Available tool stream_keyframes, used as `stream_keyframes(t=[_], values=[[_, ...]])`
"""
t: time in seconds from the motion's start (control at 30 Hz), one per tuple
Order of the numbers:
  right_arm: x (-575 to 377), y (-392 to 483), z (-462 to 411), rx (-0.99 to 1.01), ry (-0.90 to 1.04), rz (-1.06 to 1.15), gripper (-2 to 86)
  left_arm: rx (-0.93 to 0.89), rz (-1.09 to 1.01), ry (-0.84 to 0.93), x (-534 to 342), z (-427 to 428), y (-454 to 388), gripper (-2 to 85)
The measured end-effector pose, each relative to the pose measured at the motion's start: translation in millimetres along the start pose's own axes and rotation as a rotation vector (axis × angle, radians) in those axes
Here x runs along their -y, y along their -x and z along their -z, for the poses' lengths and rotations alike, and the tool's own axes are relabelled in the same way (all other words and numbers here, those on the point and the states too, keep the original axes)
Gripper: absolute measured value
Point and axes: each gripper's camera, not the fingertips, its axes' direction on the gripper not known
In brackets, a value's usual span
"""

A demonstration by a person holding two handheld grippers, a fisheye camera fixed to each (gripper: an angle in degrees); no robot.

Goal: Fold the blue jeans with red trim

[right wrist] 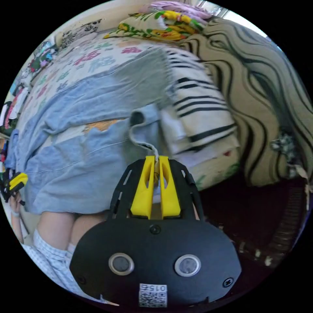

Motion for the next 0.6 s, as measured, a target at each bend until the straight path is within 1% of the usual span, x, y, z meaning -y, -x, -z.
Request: stream_keyframes(t=[0.03, 0.07, 0.13, 0.23, 0.3, 0.37, 0.4, 0.47, 0.53, 0.6], values=[[-2, -15, 9, -0.096, 0.021, -0.030, 3.0, 0.017, -0.002, 0.003, 3, 0, 2, 2.0], [-3, -29, 16, -0.123, 0.049, -0.055, 3.4, 0.020, 0.000, 0.003, 5, 0, 3, 2.0], [-4, -45, 22, -0.119, 0.097, -0.116, 4.8, 0.015, 0.030, -0.010, 14, 0, 9, 2.2], [-8, -54, 31, -0.184, 0.126, -0.226, 6.1, -0.001, 0.064, -0.043, 30, 1, 13, 2.7], [-13, -53, 45, -0.146, 0.091, -0.279, 7.2, 0.010, 0.051, -0.066, 41, 4, 11, 3.3], [-18, -29, 67, 0.003, -0.023, -0.200, 8.1, 0.050, 0.021, -0.066, 51, 4, 8, 4.3], [-17, -20, 71, 0.025, -0.032, -0.162, 8.4, 0.080, 0.004, -0.054, 59, 3, 7, 5.2], [-10, 18, 73, 0.075, -0.004, -0.032, 9.4, 0.103, -0.012, -0.025, 71, -3, 8, 6.6], [-3, 42, 67, 0.102, 0.035, 0.015, 9.4, 0.123, -0.014, 0.028, 86, -16, 12, 6.5], [2, 56, 56, 0.067, 0.094, 0.002, 8.5, 0.156, -0.014, 0.092, 96, -28, 15, 4.6]])
